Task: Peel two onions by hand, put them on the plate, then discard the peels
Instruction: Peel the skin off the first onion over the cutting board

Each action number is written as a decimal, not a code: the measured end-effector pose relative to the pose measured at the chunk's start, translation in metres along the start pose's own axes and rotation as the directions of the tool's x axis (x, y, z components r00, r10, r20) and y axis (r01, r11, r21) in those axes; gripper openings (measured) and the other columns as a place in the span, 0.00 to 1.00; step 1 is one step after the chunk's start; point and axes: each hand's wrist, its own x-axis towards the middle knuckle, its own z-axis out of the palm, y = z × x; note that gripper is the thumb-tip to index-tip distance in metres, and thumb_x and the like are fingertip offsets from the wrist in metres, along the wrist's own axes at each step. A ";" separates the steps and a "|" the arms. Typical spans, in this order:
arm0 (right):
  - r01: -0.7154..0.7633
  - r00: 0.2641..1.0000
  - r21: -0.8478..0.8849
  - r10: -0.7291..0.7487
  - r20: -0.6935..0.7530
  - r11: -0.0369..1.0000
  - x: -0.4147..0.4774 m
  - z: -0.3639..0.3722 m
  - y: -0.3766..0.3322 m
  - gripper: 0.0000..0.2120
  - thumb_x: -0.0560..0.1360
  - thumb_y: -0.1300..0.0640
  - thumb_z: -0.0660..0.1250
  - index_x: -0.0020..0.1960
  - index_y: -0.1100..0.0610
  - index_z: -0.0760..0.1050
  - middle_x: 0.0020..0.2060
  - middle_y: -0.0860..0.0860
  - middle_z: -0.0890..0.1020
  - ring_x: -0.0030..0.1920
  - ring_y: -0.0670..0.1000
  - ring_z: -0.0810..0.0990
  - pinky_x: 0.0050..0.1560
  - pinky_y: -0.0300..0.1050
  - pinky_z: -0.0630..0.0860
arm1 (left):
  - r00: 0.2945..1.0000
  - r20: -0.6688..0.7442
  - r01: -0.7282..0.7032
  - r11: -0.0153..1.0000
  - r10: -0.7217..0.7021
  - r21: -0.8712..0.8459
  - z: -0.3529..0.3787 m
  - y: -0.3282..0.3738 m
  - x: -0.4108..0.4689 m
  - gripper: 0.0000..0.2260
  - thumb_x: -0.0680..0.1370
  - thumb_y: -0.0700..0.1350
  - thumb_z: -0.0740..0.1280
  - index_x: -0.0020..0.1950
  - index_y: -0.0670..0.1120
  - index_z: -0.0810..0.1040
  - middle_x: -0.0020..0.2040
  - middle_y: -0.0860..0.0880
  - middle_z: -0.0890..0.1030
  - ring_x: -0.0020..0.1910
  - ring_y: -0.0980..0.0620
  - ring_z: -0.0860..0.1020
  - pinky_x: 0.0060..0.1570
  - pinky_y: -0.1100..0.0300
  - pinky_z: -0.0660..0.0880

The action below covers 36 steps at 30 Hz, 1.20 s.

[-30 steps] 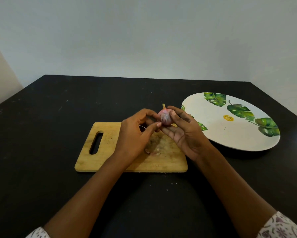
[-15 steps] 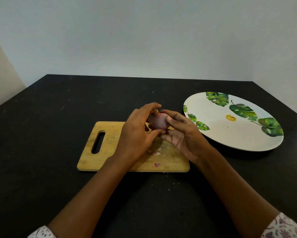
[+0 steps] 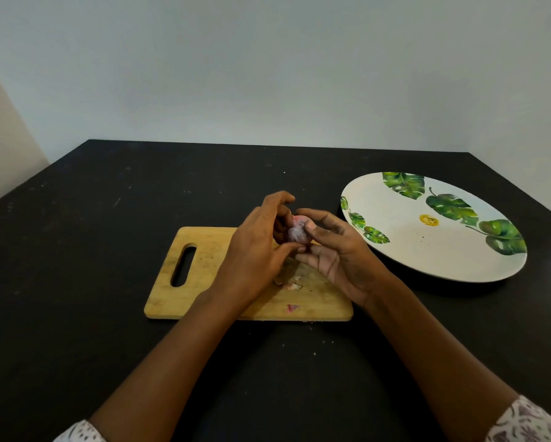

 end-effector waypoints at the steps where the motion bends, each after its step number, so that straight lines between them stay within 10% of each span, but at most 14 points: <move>1: -0.002 1.000 -0.004 0.002 -0.001 1.000 0.000 0.000 0.000 0.17 0.74 0.63 0.64 0.62 0.62 0.73 0.58 0.62 0.78 0.51 0.56 0.83 0.44 0.46 0.83 | 1.000 0.008 0.004 1.000 -0.004 -0.003 0.000 0.000 0.000 0.27 0.70 0.40 0.73 0.66 0.50 0.66 0.49 0.56 0.72 0.48 0.56 0.75 0.45 0.57 0.78; 36: 0.062 0.996 0.016 -0.063 0.056 0.998 -0.002 0.001 -0.004 0.17 0.69 0.66 0.66 0.58 0.60 0.74 0.56 0.61 0.77 0.48 0.57 0.84 0.48 0.48 0.83 | 0.998 -0.059 0.014 0.991 -0.022 -0.131 -0.008 0.002 0.003 0.32 0.67 0.42 0.76 0.62 0.59 0.61 0.41 0.54 0.75 0.43 0.59 0.76 0.41 0.68 0.75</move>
